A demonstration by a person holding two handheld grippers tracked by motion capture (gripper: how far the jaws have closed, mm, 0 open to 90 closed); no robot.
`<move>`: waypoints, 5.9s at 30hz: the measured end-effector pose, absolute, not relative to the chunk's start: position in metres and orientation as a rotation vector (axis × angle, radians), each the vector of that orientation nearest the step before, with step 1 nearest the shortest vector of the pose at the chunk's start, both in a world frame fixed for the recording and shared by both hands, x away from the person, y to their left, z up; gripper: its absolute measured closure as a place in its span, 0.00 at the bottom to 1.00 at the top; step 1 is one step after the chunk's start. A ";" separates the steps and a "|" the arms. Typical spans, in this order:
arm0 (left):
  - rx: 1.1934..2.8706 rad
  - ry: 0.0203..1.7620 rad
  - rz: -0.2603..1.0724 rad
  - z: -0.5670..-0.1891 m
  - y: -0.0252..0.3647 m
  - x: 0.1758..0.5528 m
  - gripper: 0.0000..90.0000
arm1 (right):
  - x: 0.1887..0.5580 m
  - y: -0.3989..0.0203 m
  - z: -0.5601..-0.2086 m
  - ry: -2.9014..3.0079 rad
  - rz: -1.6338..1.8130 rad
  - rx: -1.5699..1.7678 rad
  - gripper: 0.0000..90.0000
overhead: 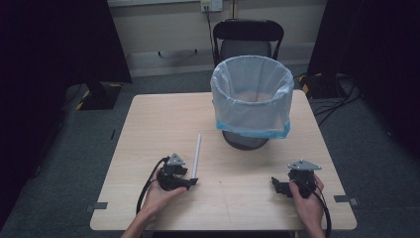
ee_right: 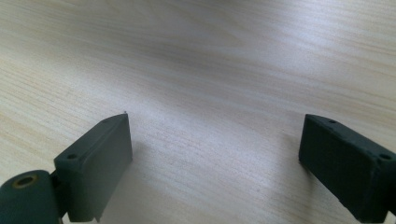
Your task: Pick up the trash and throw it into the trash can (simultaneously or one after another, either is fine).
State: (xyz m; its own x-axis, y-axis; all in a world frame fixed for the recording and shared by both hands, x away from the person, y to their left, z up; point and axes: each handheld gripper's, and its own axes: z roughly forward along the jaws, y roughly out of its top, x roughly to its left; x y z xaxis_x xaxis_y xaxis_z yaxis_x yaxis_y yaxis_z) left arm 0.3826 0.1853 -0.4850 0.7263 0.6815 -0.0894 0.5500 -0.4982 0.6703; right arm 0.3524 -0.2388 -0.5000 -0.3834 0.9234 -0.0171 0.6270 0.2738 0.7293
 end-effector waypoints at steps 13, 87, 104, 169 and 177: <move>2.247 0.969 0.326 -0.483 0.209 0.384 0.75 | 0.352 -0.239 -0.500 2.108 0.899 1.395 0.10; 1.722 0.972 0.437 -0.386 0.244 0.408 0.90 | 0.352 -0.239 -0.500 2.109 0.899 1.396 0.10; 1.686 0.889 0.449 -0.354 0.232 0.411 0.90 | 0.352 -0.239 -0.500 2.109 0.899 1.396 0.10; 1.639 0.584 0.434 -0.227 0.147 0.453 0.90 | 0.352 -0.239 -0.500 2.109 0.898 1.396 0.10; 1.647 0.559 0.415 -0.220 0.132 0.462 0.90 | 0.352 -0.239 -0.500 2.108 0.898 1.395 0.10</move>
State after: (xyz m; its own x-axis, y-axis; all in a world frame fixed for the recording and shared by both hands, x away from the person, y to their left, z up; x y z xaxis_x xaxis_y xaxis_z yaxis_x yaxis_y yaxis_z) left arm 0.4621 0.1322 -0.2200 0.8157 0.5767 -0.0456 0.1238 -0.0971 0.9875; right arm 0.3524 -0.2389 -0.5000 -0.3838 0.9233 -0.0175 0.6269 0.2744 0.7292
